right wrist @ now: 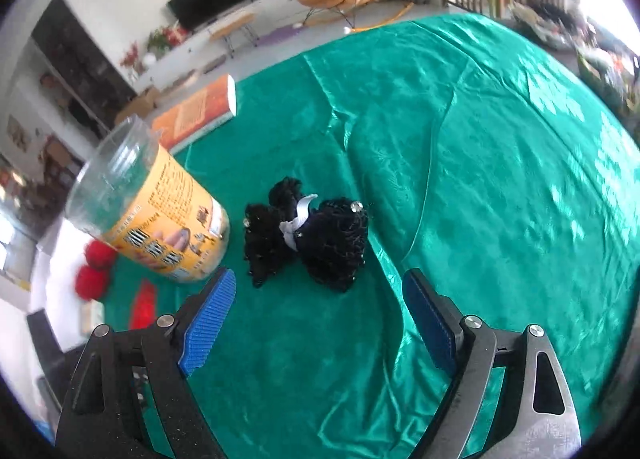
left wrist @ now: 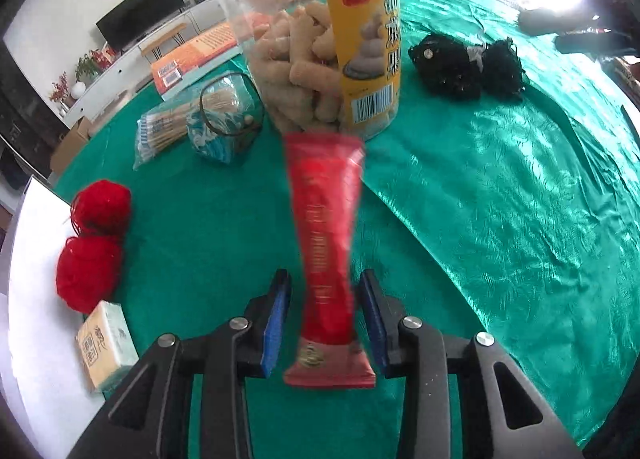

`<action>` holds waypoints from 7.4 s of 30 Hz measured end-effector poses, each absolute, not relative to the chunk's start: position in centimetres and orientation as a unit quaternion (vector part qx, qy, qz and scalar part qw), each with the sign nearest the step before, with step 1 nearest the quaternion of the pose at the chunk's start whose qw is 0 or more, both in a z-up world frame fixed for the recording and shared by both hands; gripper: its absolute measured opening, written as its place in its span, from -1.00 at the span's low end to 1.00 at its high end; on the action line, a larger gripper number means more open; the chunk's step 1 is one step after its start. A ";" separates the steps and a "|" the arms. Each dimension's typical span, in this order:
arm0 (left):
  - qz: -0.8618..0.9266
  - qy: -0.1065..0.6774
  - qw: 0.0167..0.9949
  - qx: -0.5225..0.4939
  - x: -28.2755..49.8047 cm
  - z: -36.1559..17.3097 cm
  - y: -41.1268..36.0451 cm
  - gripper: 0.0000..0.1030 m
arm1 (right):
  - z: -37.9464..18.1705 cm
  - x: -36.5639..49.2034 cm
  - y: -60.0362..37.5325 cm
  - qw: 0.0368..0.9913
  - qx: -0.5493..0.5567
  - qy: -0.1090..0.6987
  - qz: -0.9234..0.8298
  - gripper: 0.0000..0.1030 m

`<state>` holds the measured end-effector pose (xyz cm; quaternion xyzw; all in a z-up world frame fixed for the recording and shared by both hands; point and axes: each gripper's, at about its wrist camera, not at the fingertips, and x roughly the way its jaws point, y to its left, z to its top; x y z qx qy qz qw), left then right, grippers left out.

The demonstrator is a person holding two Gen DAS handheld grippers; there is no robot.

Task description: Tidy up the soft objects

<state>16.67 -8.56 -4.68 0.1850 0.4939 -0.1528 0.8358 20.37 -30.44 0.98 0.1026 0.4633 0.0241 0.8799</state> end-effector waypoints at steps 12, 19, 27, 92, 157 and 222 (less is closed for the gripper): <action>-0.212 0.515 0.831 0.012 19.6 -4.1 -2.6 -0.71 | -3.9 27.9 -25.4 0.857 -0.084 0.509 0.015 0.00; -0.215 0.493 0.840 -0.071 19.8 -1.7 -0.3 -0.72 | 0.0 28.1 -30.0 0.874 0.134 0.466 0.016 -0.82; -0.215 0.477 0.849 -0.077 19.3 0.4 0.9 -0.72 | 0.1 29.4 -28.8 0.859 0.055 0.508 0.021 0.50; -0.058 0.308 0.947 -0.075 1.1 15.0 20.1 1.00 | -5.4 7.5 -15.7 0.922 0.035 0.383 0.039 0.45; -0.171 0.442 0.878 0.073 6.5 -7.1 -1.8 1.00 | -7.7 8.7 -16.7 0.907 0.018 0.421 -0.031 0.69; -0.208 0.551 0.808 -0.025 24.9 1.8 4.0 -0.23 | -7.7 8.6 -16.6 0.906 0.017 0.421 -0.031 0.69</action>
